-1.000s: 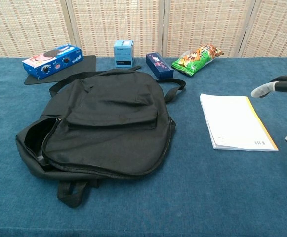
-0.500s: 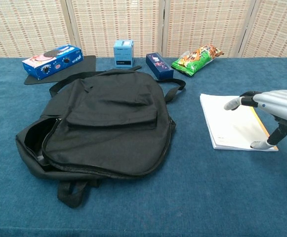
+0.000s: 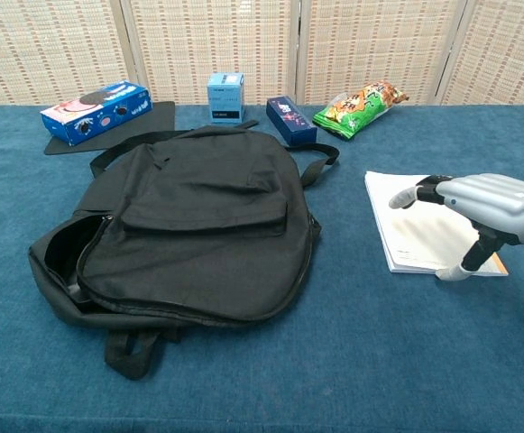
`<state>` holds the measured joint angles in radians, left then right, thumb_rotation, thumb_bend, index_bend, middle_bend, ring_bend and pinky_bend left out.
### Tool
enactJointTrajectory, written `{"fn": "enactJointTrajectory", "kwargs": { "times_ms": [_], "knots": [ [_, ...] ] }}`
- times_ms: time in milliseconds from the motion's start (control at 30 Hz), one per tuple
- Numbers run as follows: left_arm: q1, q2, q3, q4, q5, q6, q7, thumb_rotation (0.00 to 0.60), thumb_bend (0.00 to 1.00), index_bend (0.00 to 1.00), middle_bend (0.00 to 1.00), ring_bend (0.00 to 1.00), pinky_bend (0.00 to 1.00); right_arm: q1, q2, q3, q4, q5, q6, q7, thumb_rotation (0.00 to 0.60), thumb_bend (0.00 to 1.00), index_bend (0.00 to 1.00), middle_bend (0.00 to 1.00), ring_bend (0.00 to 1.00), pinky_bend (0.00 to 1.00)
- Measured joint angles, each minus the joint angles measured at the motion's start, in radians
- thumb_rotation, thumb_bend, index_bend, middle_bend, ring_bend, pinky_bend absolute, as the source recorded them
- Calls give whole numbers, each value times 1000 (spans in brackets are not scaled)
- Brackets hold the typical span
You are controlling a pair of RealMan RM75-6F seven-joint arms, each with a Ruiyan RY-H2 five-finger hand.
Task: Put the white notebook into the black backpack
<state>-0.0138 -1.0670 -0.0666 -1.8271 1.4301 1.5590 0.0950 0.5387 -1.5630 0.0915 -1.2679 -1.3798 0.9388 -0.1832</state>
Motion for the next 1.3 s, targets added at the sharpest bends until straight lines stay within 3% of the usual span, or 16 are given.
{"fn": "enactJointTrajectory", "kwargs": {
  "times_ms": [500, 633, 867, 1300],
  "knots": [
    [-1, -2, -2, 5, -7, -5, 0, 600, 361, 9, 0, 0, 0, 37, -47, 0, 71, 20, -32, -2, 600, 113, 175, 183, 41, 114],
    [-2, -3, -2, 7, -9, -8, 0, 600, 361, 9, 0, 0, 0, 47, -61, 1, 91, 26, -40, -3, 600, 181, 201, 184, 41, 114],
    [-1, -1, -4, 9, -10, -7, -9, 600, 361, 9, 0, 0, 0, 57, -70, 6, 110, 27, -39, 20, 600, 394, 263, 211, 41, 114],
    [-1, -1, -4, 19, -9, -9, -21, 600, 361, 9, 0, 0, 0, 66, -58, 8, 113, 30, -33, 28, 600, 469, 298, 240, 41, 114]
  ]
}}
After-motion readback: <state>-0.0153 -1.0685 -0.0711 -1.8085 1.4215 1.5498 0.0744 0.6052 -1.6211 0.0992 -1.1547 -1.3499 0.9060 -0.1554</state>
